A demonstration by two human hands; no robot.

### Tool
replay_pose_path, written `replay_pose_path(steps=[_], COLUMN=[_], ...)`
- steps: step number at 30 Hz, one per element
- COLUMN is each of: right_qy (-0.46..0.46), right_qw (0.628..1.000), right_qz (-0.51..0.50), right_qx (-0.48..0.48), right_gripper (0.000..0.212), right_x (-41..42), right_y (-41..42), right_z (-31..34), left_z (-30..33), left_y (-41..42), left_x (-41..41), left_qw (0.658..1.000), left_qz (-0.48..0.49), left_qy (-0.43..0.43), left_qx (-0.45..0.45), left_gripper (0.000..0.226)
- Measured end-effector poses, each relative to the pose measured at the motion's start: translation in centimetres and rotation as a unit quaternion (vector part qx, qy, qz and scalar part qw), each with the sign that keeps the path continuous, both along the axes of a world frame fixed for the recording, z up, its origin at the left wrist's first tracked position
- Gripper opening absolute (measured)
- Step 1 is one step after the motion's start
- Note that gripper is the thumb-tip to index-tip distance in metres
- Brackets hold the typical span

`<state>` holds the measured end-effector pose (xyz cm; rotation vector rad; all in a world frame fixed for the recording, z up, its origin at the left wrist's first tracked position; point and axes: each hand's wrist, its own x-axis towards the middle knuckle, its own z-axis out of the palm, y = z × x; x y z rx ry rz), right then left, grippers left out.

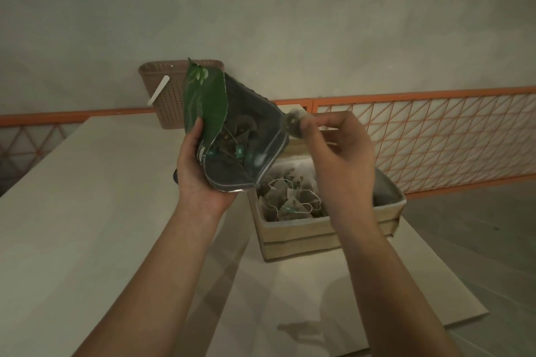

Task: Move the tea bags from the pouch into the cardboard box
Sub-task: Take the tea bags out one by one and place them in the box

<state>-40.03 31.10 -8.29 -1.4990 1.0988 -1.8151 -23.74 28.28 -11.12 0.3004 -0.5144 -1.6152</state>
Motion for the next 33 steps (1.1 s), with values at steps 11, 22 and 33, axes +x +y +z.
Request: replay_pose_path(steps=[11, 22, 33], right_qy=[-0.023, 0.351, 0.156], right_qw=[0.999, 0.922, 0.986], right_qz=[-0.008, -0.064, -0.038], right_qx=[0.038, 0.149, 0.046], right_gripper=[0.011, 0.013, 0.011], right_x=[-7.2, -10.0, -5.0], right_y=[-2.1, -2.8, 0.2], right_z=[0.4, -4.4, -2.1], left_z=[-0.3, 0.2, 0.3], left_y=[-0.6, -0.9, -0.8], left_x=[-0.8, -2.9, -3.1], left_qw=[1.000, 0.999, 0.999], left_qz=[-0.026, -0.043, -0.038], left_qy=[-0.005, 0.005, 0.022], left_qx=[-0.009, 0.000, 0.009], left_gripper=[0.059, 0.058, 0.056])
